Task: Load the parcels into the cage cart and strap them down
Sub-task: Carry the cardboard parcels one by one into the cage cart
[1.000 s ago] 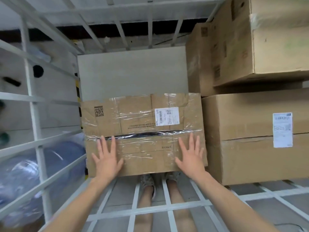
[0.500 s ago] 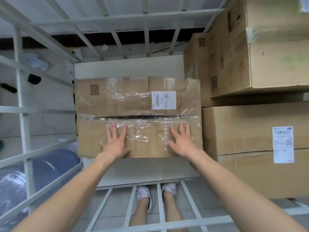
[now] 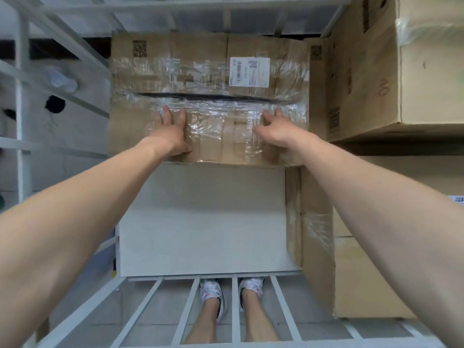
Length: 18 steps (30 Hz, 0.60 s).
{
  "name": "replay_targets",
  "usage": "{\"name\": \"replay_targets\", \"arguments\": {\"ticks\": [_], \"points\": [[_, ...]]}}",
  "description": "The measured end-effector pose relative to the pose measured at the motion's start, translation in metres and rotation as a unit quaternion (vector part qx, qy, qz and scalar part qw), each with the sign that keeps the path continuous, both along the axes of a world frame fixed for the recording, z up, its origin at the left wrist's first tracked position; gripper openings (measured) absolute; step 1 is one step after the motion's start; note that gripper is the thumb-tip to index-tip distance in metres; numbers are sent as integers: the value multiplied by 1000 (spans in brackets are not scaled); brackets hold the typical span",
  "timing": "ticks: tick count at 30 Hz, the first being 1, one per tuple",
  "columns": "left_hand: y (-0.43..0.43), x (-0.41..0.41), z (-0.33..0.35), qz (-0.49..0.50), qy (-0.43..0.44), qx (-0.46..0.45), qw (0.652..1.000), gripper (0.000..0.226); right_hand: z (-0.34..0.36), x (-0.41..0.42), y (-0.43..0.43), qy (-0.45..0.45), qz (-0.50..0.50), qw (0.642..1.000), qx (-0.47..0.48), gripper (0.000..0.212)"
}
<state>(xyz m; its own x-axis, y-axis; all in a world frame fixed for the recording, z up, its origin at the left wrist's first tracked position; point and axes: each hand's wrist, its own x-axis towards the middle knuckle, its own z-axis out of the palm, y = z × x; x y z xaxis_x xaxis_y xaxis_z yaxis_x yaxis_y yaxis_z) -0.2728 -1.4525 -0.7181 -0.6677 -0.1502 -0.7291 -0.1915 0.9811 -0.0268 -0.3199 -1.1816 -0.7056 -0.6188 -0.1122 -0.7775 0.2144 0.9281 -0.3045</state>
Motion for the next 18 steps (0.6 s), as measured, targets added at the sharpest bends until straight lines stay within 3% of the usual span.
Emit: {"name": "replay_targets", "arguments": {"ticks": [2, 5, 9, 13, 18], "points": [[13, 7, 6, 12, 38, 13, 999, 86, 5, 4, 9, 35, -50, 998, -25, 68], [38, 38, 21, -12, 67, 60, 996, 85, 18, 37, 29, 89, -55, 993, -54, 69], [76, 104, 58, -22, 25, 108, 994, 84, 53, 119, 60, 70, -50, 996, -40, 69], [108, 162, 127, -42, -10, 112, 993, 81, 117, 191, 86, 61, 17, 998, 30, 70], [133, 185, 239, -72, 38, 122, 989, 79, 236, 232, 114, 109, -55, 990, 77, 71]]}}
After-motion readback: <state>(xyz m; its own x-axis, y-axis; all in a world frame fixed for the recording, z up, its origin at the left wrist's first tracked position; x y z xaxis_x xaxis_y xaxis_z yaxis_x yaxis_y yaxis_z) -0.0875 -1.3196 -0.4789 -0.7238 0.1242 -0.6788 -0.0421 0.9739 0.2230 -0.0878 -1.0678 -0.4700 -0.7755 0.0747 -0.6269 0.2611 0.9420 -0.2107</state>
